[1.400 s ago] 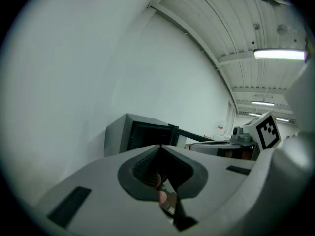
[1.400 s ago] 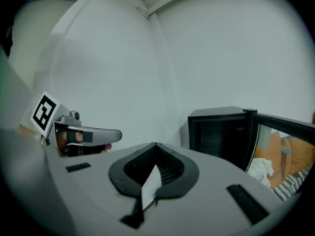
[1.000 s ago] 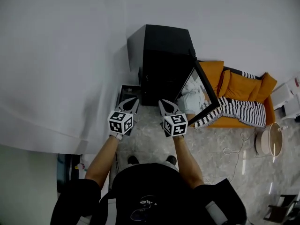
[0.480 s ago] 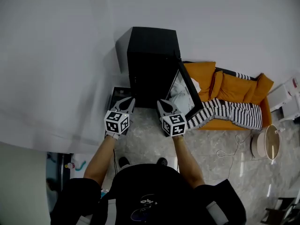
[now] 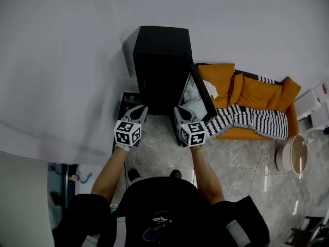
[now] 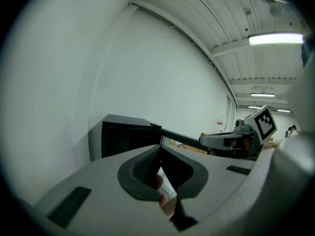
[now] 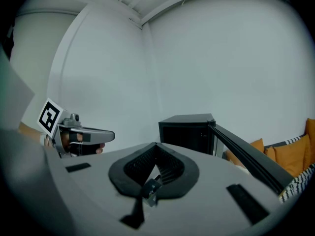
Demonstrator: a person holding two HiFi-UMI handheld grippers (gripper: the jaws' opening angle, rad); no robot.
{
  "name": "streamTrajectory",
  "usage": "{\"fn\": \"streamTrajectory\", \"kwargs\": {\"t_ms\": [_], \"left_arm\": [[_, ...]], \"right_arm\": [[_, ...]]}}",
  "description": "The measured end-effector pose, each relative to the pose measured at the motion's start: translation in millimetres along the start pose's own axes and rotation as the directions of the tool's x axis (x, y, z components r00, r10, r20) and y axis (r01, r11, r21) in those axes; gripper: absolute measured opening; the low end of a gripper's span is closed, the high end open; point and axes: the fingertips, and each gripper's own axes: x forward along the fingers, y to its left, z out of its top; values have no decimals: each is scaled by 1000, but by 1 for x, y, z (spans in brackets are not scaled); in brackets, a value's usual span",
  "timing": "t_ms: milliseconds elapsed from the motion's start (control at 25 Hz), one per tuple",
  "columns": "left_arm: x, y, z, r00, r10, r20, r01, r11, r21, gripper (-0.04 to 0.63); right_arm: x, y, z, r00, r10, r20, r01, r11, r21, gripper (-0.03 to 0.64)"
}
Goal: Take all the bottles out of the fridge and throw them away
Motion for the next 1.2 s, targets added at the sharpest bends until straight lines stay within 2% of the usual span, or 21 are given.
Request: {"fn": "streamTrajectory", "kwargs": {"t_ms": [240,600,1200], "left_arm": [[-1,-9,-6,1000,-13,-15,14,999,32,2],[-4,-9,6,1000,-27,-12,28,997,66,2],[-3,-12,18,999,-43,-4,43,995,91,2]], "right_arm": [[-8,-4,-8,1000,-10,3,10,1000,10,6],[-12,-5,-9,1000,-16,6,16,1000,14,6],[-18,-10,-3,999,-23,30,22,1000,16,6]]}}
